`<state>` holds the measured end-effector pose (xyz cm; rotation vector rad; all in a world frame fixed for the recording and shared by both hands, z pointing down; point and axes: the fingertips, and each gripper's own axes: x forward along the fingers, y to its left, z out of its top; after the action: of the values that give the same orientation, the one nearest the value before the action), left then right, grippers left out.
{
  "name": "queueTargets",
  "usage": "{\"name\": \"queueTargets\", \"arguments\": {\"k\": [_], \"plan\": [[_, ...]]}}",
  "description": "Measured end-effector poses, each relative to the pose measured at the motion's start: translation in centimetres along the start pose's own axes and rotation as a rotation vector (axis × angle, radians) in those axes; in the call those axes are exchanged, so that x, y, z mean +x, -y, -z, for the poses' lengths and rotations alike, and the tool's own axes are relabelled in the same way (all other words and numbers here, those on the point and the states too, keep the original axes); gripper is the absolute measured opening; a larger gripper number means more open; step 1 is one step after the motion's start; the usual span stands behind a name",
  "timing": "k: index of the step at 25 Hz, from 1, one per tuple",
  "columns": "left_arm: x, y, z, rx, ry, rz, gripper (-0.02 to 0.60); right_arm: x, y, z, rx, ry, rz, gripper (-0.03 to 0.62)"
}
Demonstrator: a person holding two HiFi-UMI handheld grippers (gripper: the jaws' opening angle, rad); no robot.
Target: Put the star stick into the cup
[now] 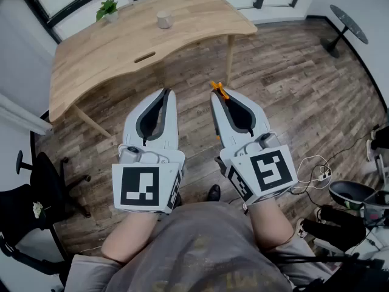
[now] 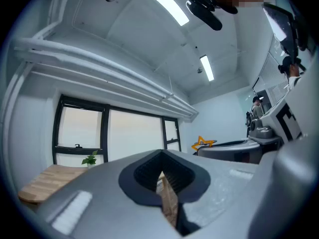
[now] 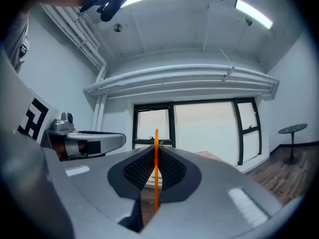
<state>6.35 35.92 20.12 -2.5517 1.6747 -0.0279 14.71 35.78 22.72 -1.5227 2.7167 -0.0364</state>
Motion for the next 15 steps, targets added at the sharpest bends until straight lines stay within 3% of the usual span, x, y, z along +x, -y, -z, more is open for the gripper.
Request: {"name": "queueTargets", "arguments": {"k": [15], "plan": [[1.7,3.7,1.6,0.005,-0.049,-0.051,0.000,-1.1,3.5,1.4,0.030,-0.009,-0.085,0.043]]}}
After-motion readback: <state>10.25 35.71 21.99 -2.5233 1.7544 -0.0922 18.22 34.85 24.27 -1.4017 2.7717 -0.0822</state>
